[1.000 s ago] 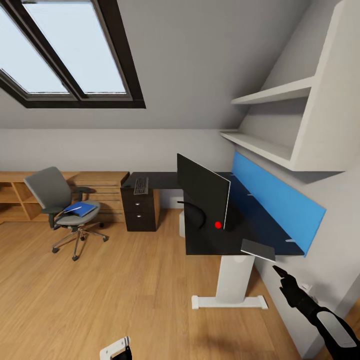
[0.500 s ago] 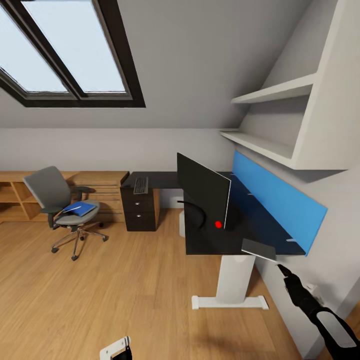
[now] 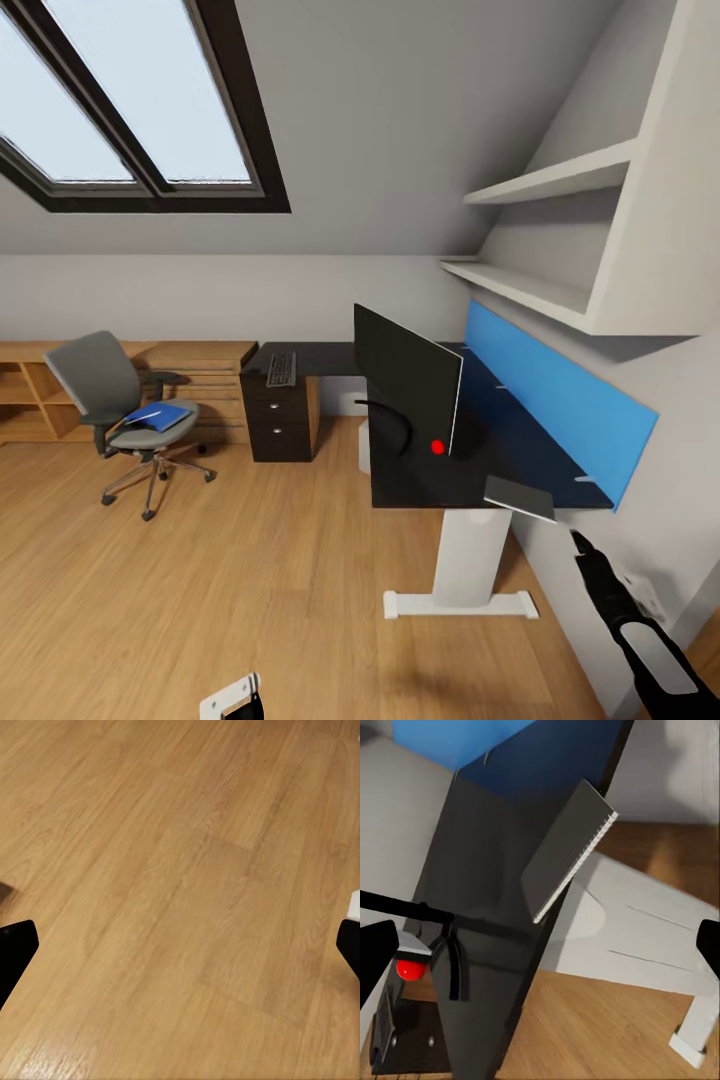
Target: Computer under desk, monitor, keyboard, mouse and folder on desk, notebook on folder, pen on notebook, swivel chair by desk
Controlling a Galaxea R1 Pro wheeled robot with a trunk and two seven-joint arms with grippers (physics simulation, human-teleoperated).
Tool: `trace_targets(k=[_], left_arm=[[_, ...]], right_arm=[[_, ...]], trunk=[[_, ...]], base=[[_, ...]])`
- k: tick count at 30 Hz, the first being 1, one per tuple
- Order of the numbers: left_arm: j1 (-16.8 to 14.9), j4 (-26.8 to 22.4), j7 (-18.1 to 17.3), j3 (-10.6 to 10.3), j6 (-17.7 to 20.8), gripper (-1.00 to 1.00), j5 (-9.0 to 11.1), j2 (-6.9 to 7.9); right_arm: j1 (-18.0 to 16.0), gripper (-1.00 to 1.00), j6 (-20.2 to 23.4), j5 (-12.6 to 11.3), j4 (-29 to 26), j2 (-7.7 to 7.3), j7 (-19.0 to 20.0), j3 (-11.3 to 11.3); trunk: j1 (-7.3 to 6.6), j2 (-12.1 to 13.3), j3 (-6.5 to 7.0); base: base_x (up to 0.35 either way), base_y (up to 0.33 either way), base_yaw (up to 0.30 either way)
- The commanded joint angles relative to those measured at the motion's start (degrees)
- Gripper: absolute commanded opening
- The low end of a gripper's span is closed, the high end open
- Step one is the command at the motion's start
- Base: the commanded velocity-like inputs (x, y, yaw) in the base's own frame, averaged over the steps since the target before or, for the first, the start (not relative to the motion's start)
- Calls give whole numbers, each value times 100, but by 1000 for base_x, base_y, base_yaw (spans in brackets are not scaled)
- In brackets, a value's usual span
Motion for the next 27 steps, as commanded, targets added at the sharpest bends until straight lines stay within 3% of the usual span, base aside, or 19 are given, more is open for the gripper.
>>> trace_targets(k=[1,6,27], left_arm=[[-6,0,27,-23,-41,100,60,5],[-6,1,27,-20,-41,100,64,7],[-6,-21,-26,-2,40,100,91,28]], right_arm=[[-5,100,-37,-63,6,1,-26,5],[-5,100,-111,-78,6,4,-206,4],[-12,100,-123,-83,6,1,-327,4]], trunk=[[24,-50,-28],[134,-251,-118],[595,-1093,-495]], base=[[0,0,0],[0,0,0],[0,0,0]])
